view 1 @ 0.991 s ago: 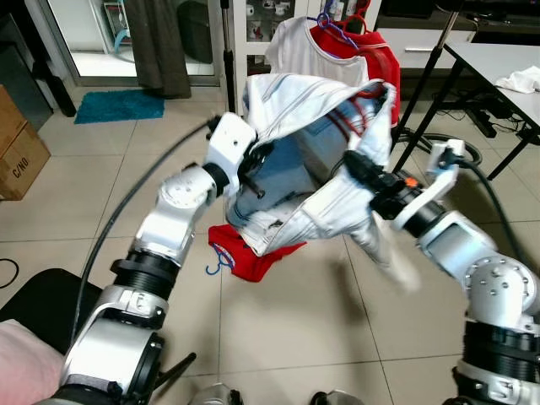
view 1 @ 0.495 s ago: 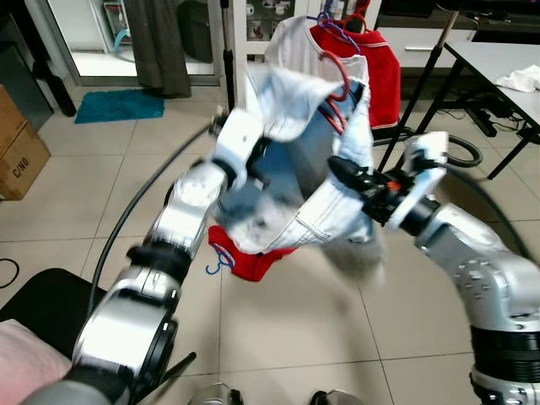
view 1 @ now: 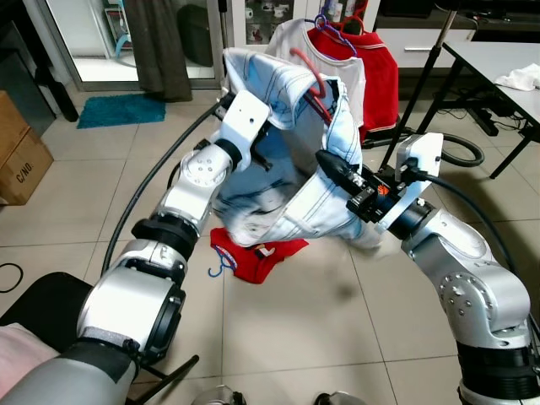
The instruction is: Hang hanger
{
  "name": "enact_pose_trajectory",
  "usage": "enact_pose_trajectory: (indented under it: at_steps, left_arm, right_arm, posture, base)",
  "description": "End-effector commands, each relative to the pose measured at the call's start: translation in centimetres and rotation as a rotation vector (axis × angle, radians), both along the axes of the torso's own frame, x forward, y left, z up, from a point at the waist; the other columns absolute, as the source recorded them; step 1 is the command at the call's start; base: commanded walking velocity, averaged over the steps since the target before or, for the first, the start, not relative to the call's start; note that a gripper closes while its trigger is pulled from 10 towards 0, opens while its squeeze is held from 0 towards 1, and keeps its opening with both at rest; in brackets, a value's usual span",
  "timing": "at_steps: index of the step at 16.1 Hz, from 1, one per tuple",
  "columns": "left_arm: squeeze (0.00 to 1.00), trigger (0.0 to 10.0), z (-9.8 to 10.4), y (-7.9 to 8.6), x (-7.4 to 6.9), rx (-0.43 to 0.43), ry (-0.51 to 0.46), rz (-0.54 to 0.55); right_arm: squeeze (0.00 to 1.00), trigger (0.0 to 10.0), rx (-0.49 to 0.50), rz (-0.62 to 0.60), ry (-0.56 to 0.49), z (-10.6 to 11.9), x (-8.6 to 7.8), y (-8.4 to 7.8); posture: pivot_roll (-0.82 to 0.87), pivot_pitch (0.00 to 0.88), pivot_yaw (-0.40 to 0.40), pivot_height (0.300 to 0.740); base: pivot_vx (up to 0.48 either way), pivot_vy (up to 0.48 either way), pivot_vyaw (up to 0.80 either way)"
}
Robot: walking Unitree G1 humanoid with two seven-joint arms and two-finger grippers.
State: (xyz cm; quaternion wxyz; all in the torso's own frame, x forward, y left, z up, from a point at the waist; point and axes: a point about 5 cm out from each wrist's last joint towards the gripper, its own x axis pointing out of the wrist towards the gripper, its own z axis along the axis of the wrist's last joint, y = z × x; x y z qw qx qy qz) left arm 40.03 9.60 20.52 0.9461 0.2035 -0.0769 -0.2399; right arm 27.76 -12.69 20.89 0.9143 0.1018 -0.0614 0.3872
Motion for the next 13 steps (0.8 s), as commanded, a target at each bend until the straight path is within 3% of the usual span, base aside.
enact_pose_trajectory:
  at_steps: [1,13]
  left_arm:
    - [0.0,10.0,-1.07,0.08,-0.07,0.017,0.043,0.004]
    - [0.0,10.0,-1.33,-0.04,-0.17,0.009,0.053,-0.01]
  right_arm:
    - [0.0,0.0,0.06,0.074,-0.106,2.21,-1.02,0.65]
    - [0.0,0.0,0.066,0.078,-0.098,2.13,-1.07,0.72]
  posture:
    - [-0.12,0.0,0.059,0.74]
    - [-0.12,0.0,0.06,0.74]
  base:
    - [0.0,0.0,0.0]
    - [0.0,0.0,0.0]
